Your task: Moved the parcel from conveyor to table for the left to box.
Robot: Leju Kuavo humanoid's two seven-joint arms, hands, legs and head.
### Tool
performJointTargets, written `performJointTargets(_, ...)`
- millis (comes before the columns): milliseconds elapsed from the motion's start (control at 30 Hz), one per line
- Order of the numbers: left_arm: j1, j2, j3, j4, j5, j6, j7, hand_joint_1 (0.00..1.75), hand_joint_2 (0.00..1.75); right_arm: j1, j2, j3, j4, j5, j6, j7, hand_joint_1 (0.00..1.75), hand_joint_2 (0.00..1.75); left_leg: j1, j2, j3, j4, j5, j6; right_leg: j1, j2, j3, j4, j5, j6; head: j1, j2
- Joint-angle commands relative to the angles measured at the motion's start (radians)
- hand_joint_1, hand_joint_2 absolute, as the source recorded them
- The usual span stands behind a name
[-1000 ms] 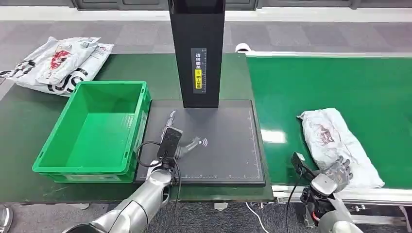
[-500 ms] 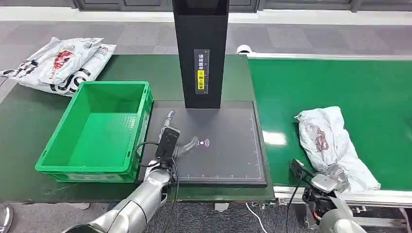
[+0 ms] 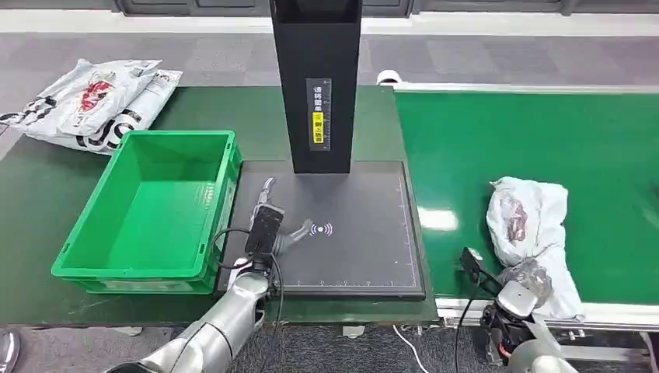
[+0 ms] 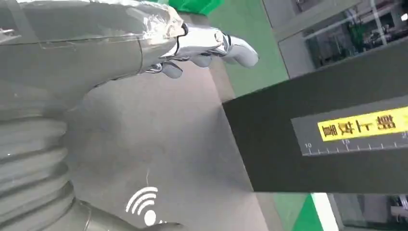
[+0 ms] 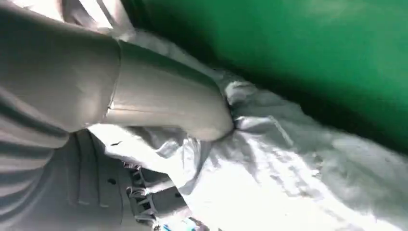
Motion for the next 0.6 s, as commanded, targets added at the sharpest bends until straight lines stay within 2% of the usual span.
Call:
performJointTargets(33, 0.002, 0.021, 0.075, -0.007, -0.019, 0.031, 0.003, 0.00, 1.75, -0.014, 0.215, -0.219, -0.481, -0.146, -0.212, -0.520, 1.75, 1.75, -0.001, 0.013, -0.001, 0.000, -0.001, -0.001, -0.001, 0.011, -0.006, 0.002, 0.002, -0.002, 0.000, 0.000)
performJointTargets(67, -0.001, 0.018, 0.078, -0.013, -0.019, 0.039, 0.003, 0.00, 1.75, -0.023, 0.270, -0.253, -0.501, -0.180, -0.212, -0.653, 1.75, 1.75, -0.001, 0.012, -0.002, 0.000, -0.001, -0.001, -0.001, 0.011, -0.006, 0.003, 0.002, -0.002, 0.000, 0.000)
performJointTargets(100, 0.000, 0.018, 0.080, -0.022, -0.016, 0.039, 0.003, 0.00, 1.75, -0.026, 0.298, -0.247, -0.491, -0.199, -0.212, -0.730, 1.75, 1.75, -0.001, 0.012, -0.001, 0.000, -0.001, -0.001, -0.001, 0.011, -0.006, 0.003, 0.002, -0.002, 0.000, 0.000)
performJointTargets(200, 0.004, 0.021, 0.079, -0.050, -0.011, 0.031, 0.003, 0.00, 1.75, -0.007, 0.375, -0.159, -0.483, -0.200, -0.212, -0.826, 1.75, 1.75, 0.001, 0.008, 0.000, -0.001, 0.000, -0.002, 0.001, 0.007, -0.004, 0.002, 0.001, -0.003, 0.000, 0.000)
performJointTargets(267, 0.003, 0.023, 0.070, -0.057, -0.013, 0.031, 0.003, 0.00, 1.75, 0.044, 0.425, -0.077, -0.523, -0.179, -0.212, -0.822, 1.75, 1.75, 0.001, 0.008, 0.000, -0.001, 0.000, -0.003, 0.001, 0.006, -0.005, 0.002, 0.001, -0.003, 0.000, 0.000)
performJointTargets(533, 0.001, 0.022, 0.069, -0.055, -0.013, 0.030, 0.003, 0.00, 1.75, 0.059, 0.423, -0.071, -0.526, -0.190, -0.212, -0.836, 1.75, 1.75, 0.001, 0.003, -0.002, -0.001, 0.000, -0.003, 0.001, 0.002, -0.006, 0.003, -0.001, -0.004, 0.000, 0.000)
performJointTargets(600, 0.003, 0.024, 0.063, -0.063, -0.013, 0.033, 0.003, 0.00, 1.75, 0.072, 0.424, 0.015, -0.469, -0.192, -0.212, -0.823, 1.75, 1.75, 0.001, 0.004, -0.001, -0.001, 0.000, -0.002, 0.001, 0.002, -0.005, 0.002, -0.001, -0.004, 0.000, 0.000)
